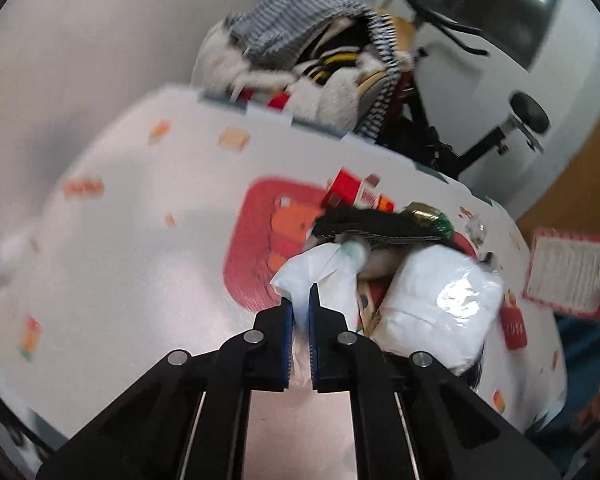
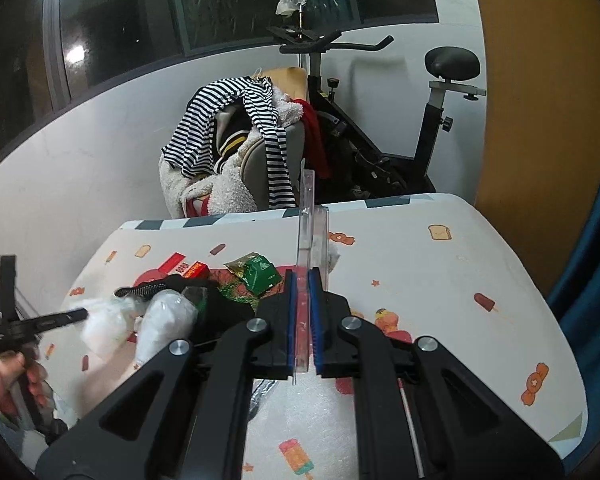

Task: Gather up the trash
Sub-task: 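Grasp the white tissue with the left tool, then lower the wrapper into the brown bin and open the right tool while the left tool carries the tissue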

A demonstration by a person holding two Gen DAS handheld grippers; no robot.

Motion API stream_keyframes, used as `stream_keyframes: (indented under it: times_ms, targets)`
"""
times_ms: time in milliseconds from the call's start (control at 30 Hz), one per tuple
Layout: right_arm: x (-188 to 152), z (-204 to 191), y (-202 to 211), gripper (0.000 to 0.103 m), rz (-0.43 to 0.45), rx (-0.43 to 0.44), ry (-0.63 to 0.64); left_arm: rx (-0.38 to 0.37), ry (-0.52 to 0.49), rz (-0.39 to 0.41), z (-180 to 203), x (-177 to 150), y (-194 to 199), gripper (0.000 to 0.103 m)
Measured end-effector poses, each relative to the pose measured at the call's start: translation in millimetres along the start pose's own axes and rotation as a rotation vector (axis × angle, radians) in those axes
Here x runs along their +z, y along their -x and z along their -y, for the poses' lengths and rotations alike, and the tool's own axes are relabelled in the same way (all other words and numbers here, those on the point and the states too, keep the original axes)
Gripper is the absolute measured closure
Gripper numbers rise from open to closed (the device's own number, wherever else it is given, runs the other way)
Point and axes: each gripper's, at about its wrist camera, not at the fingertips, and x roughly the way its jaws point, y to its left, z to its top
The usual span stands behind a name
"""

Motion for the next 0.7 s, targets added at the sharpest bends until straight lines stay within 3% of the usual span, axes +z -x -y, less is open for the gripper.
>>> stream_keyframes:
  times_ms: [300, 500, 700]
  targets:
    - [-1.8, -3.6, 27.1, 0.093, 0.021, 0.039, -0.024, 0.106, -0.249, 0.12, 18.0, 29.5, 94.0, 0.096]
    - [-4.5, -12.9, 49.7, 0.093, 0.025, 0.081, -0.02, 0.079, -0.256, 0.187, 23.1, 25.5, 142.4, 0.096]
    - [-14.2, -27.8, 77.0, 0.093, 0.011, 0.142, 0.0, 0.035, -0.253, 0.229, 33.1, -6.4, 178.2, 0.096]
